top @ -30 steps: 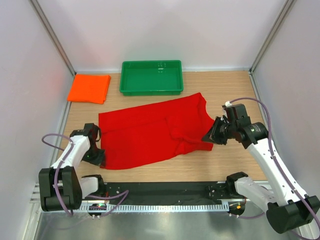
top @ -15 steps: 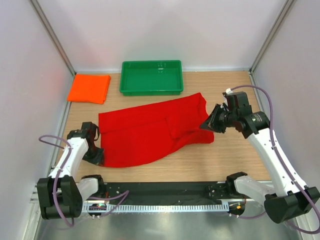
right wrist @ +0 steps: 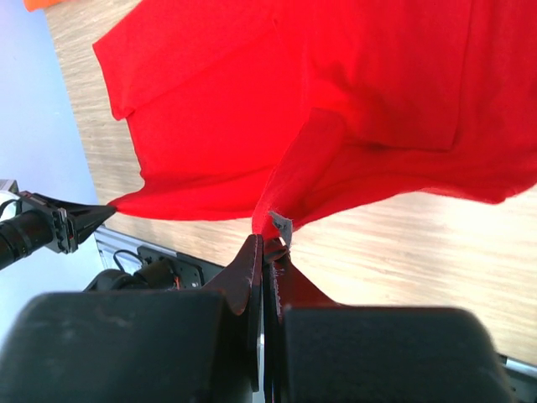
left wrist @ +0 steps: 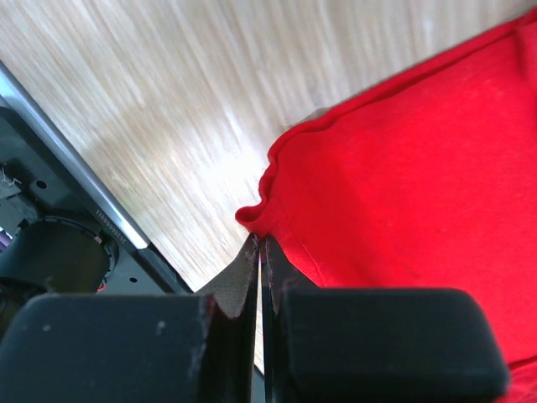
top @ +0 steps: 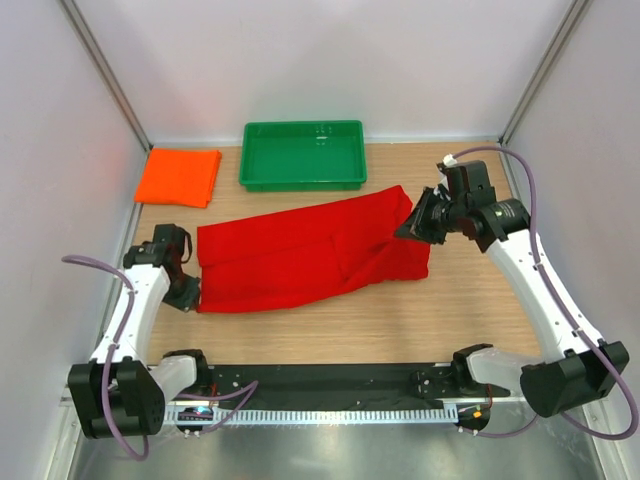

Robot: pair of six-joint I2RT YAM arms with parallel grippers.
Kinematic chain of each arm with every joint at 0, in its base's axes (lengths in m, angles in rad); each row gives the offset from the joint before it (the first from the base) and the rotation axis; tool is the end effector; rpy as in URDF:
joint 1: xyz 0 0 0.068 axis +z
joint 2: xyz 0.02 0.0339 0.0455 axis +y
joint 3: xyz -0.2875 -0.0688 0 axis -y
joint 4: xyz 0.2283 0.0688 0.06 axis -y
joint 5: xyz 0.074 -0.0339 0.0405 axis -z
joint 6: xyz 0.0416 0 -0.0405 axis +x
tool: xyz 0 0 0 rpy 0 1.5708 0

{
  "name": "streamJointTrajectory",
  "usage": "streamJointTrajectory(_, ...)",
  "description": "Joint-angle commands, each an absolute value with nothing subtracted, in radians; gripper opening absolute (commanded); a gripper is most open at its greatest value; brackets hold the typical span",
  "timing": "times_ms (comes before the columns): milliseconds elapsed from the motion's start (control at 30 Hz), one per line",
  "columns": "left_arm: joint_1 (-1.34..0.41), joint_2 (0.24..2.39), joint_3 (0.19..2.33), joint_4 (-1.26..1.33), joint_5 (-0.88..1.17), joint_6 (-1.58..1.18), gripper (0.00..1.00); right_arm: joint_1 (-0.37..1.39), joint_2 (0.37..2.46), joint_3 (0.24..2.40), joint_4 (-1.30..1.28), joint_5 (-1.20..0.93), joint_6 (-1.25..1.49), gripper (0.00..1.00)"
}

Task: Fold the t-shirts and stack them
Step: Fold the tshirt

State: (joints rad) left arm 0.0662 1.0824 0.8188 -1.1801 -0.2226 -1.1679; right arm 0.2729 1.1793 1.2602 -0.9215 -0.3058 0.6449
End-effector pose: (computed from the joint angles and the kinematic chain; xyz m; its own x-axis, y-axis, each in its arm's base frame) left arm 0.1348 0.0181 0.2522 -0.3030 -0.9193 -0.2511 -0.9468 0.3205 -0.0307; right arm 0.1977 0.0683 0.3728 -0.8441 0.3590 -0.3982 0.0713 0.8113 0.5802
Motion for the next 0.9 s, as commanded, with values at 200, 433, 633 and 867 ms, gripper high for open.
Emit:
streamJointTrajectory(200,0.066,1.144,0.934,-1.157,-0.301,-1.114,0.00,0.272,1.287,1.414,-0.816,-0.334,0.609,0.01)
streamJointTrajectory(433,0.066,1.224,0.988,-1.100,-0.305,-1.071,0.00,0.271,1.420,1.528,-0.784,-0.360,0.601,0.01)
streamJointTrajectory(633,0.066,1.302,1.031,-1.066,-0.287,-1.042,0.00,0.272,1.525,1.637,-0.801,-0.373,0.558,0.01)
streamJointTrajectory(867,0.064,1.367,1.083,-1.054,-0.275,-1.022,0.00,0.270,1.675,1.753,-0.799,-0.390,0.525,0.01)
